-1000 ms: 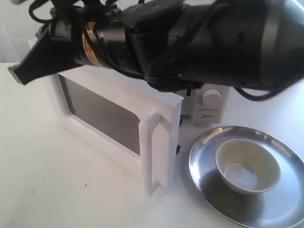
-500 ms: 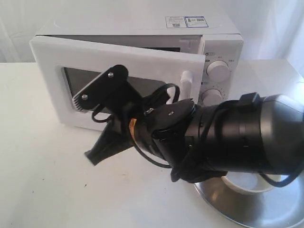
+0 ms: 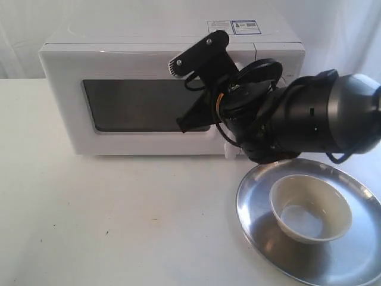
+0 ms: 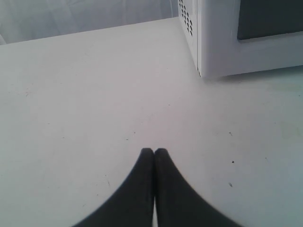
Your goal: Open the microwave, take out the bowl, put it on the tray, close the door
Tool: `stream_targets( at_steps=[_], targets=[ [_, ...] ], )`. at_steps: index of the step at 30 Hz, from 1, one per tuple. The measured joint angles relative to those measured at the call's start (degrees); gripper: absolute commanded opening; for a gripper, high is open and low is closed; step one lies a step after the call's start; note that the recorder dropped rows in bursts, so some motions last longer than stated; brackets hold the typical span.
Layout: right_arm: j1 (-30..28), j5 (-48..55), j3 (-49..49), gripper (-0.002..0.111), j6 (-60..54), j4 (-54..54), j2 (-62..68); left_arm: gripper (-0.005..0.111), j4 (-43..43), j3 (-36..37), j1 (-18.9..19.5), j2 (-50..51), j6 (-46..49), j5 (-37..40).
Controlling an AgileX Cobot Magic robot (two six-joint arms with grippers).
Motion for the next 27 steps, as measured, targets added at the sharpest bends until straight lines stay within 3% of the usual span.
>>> stream_targets(
  at_steps=[3,11,15,22,27],
  targets=[
    [-2.19,-4.77,-4.12,0.000,-1.27,-0.33,3.19,0.000,0.00,0.00,0.00,0.00,0.00,0.00],
    [-0.99,-5.05,-5.16,0.000,-1.08,2.05,2.84,0.000,0.09,0.00,0.00,0.00,0.00,0.00],
    [5.04,2.38,-2.42,0.000,-1.19,1.07,-2.15,0.000,0.09,0.00,0.00,0.00,0.00,0.00],
    [19.80,-5.80,5.36,0.000,-1.30,3.67,-21.80,0.000,0.09,0.00,0.00,0.00,0.00,0.00],
    [30.67,-2.47,12.91,0.000,-1.20,7.03,-31.69,0.000,0.09,0.00,0.00,0.00,0.00,0.00]
  ],
)
